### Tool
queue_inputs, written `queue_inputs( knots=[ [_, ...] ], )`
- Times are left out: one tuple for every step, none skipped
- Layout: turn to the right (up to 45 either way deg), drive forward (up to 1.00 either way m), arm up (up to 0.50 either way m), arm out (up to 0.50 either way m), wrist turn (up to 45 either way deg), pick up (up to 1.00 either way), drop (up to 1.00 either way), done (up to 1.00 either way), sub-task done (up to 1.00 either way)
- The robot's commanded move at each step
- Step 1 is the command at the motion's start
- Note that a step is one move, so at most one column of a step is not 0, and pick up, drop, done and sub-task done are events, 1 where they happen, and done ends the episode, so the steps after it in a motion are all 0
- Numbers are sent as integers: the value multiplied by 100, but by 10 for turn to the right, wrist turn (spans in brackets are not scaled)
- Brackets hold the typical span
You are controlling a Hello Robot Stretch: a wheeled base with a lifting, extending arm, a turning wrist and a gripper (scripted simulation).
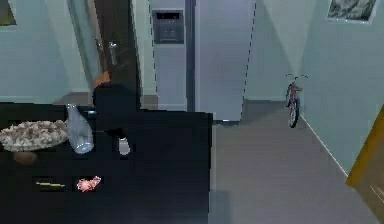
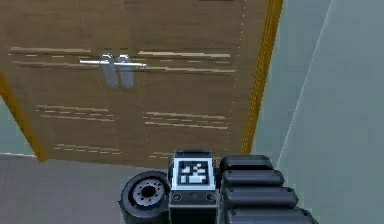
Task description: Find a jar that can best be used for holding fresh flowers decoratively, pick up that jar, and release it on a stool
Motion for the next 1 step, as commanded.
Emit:
queue_inputs(
  knots=[
    [420, 0, 0, 0, 0, 0, 0, 0, 0]
  ],
)
